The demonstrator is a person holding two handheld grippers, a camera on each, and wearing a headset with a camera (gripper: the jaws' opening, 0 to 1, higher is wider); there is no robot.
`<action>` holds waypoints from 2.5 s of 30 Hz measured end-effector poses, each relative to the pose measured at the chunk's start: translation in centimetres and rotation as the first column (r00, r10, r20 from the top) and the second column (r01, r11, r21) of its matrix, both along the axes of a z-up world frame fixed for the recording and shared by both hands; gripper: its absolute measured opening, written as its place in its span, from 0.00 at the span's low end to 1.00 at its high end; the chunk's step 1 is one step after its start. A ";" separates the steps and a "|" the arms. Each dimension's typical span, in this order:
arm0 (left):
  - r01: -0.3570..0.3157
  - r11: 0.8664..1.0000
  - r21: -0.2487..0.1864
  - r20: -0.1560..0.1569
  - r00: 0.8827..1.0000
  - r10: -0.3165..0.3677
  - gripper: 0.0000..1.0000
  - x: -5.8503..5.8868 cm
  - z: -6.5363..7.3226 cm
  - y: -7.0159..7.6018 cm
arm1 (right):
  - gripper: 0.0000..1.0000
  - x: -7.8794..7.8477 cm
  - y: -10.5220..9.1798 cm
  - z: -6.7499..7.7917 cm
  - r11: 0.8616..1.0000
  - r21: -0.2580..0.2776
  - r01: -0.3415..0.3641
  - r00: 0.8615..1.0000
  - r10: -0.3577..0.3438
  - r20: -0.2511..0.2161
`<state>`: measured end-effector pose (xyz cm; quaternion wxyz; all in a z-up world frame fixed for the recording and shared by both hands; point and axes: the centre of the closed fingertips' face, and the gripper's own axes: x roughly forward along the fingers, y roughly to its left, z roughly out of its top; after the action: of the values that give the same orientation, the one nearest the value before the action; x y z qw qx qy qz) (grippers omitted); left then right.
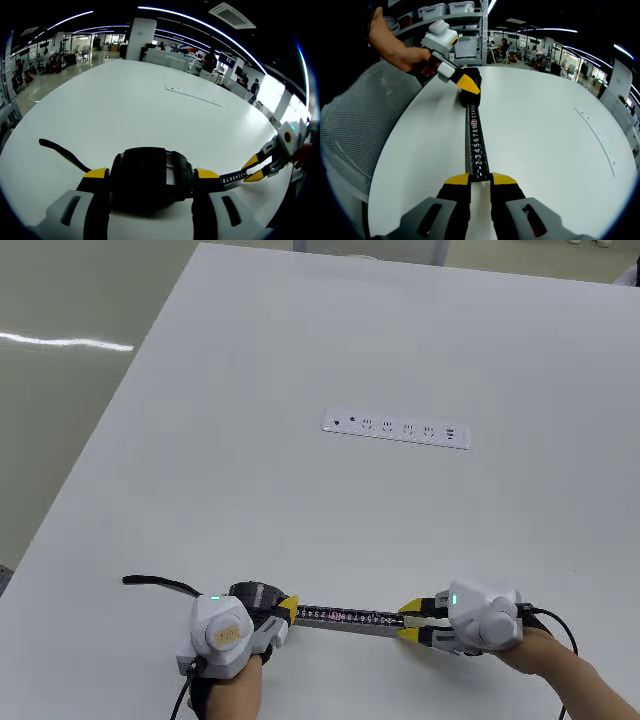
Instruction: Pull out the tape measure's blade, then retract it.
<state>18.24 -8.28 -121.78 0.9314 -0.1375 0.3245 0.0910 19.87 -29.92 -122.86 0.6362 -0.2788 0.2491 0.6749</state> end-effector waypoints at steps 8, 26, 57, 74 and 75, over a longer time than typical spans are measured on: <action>0.001 1.000 -0.005 0.001 1.000 -0.001 0.63 0.0 0.1 0.0 | 0.13 0.0 0.6 -0.1 1.000 0.004 -0.004 1.000 0.004 -0.004; 0.000 1.000 -0.015 0.003 1.000 0.000 0.63 0.1 0.2 0.0 | 0.12 -0.3 2.1 0.1 1.000 0.013 -0.015 1.000 0.015 -0.005; -0.006 0.999 -0.034 0.006 1.000 0.006 0.64 0.2 0.1 0.3 | 0.12 -0.7 5.1 0.1 0.999 0.032 -0.035 0.999 0.036 -0.010; -0.003 0.999 -0.034 0.005 1.000 0.004 0.64 0.2 0.1 0.3 | 0.12 -1.0 6.6 -0.3 0.998 0.046 -0.045 0.999 0.046 -0.019; -0.003 0.999 -0.035 0.006 1.000 0.003 0.64 0.2 0.1 0.3 | 0.12 -1.0 6.7 -0.4 0.998 0.047 -0.046 0.999 0.047 -0.020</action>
<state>18.41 -8.01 -121.66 0.9297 -0.1543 0.3232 0.0864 18.88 -23.24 -123.24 0.6239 -0.2626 0.2332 0.6981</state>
